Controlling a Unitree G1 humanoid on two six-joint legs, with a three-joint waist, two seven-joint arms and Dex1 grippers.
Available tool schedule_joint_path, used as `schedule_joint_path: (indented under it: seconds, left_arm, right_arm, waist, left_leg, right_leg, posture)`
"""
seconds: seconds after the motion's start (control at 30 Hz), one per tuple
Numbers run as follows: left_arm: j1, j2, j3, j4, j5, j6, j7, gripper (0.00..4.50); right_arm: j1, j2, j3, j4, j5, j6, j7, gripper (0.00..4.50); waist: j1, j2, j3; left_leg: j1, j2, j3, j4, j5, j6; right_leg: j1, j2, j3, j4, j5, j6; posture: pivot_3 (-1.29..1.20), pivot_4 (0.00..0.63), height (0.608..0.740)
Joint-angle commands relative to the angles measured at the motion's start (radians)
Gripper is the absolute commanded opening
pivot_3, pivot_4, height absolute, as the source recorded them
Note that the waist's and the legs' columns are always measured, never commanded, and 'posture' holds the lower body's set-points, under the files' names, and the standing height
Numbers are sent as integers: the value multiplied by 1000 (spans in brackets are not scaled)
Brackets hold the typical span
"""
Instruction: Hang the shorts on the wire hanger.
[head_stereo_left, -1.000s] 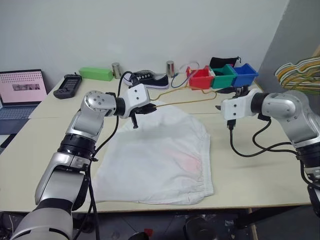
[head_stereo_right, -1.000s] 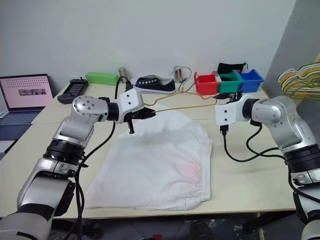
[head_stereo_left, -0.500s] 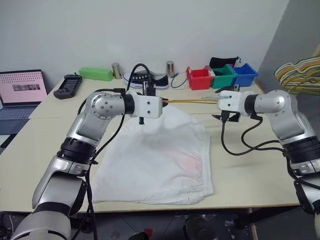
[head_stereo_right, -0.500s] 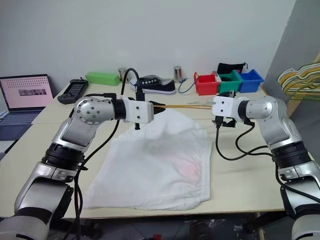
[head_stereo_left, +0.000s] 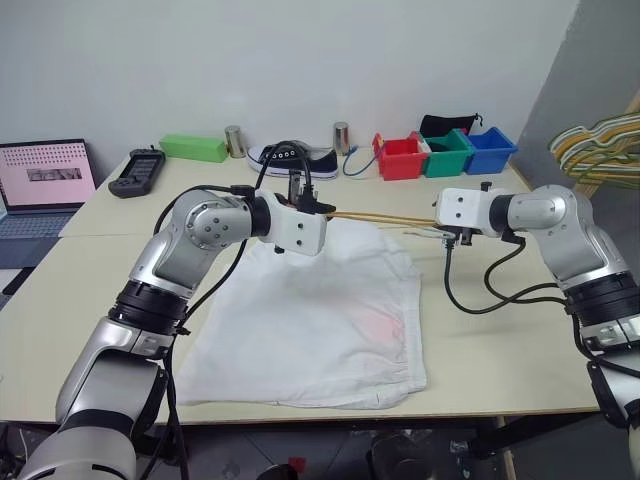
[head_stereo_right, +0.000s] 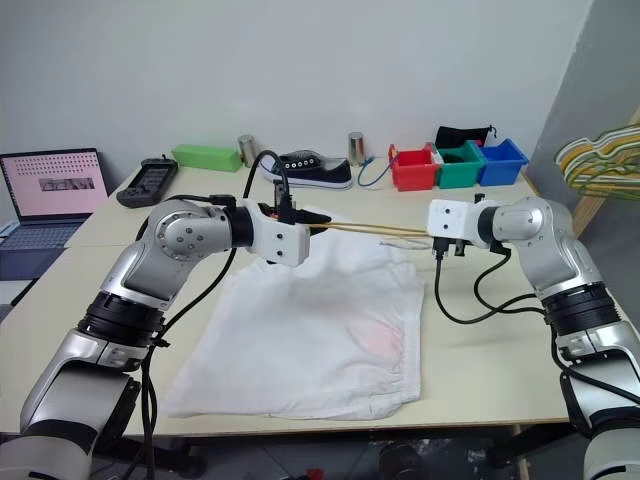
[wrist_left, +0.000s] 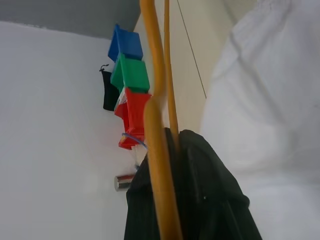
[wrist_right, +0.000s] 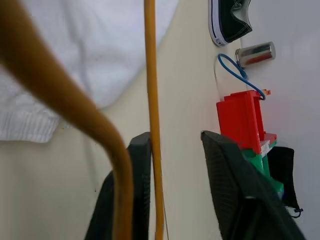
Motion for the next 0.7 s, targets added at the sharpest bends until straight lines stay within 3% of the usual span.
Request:
schedule_joint_path:
  seconds: [0.03, 0.1, 0.2, 0.5, 0.7]
  left_arm:
    - [-27, 9, 8, -17, -1, 0, 0, 0]
    - [-33, 10, 8, -11, 0, -1, 1, 0]
    - [-40, 9, 9, -2, -8, -3, -3, 0]
    - [-42, 11, 59, 11, -161, 29, -84, 1848]
    - [6, 73, 131, -90, -387, 219, -243, 3108]
  right_arm:
    - [-29, -28, -15, -5, -9, -17, 4, 489]
    - [-29, -26, -18, -6, -7, -13, 7, 30]
    - [-27, -22, -17, -14, -7, -11, 14, 30]
    - [37, -13, -28, -97, 43, 113, 90, 0]
    - [105, -60, -70, -97, 140, 333, 210, 0]
  waist:
    - [0, 0, 0]
    - [0, 0, 0]
    - [-1, 0, 0]
    - [0, 0, 0]
    - [0, 0, 0]
  left_leg:
    - [0, 0, 0, 0, 0, 0]
    - [0, 0, 0, 0, 0, 0]
    - [0, 0, 0, 0, 0, 0]
    - [0, 0, 0, 0, 0, 0]
    - [0, 1, 0, 0, 0, 0]
  right_leg:
    - [0, 0, 0, 0, 0, 0]
    - [0, 0, 0, 0, 0, 0]
    - [0, 0, 0, 0, 0, 0]
    - [0, 0, 0, 0, 0, 0]
    - [0, 0, 0, 0, 0, 0]
  posture:
    - [-268, 48, 740]
    - [-270, 48, 740]
    - [-270, 47, 740]
    - [-266, 45, 740]
    - [-271, 43, 740]
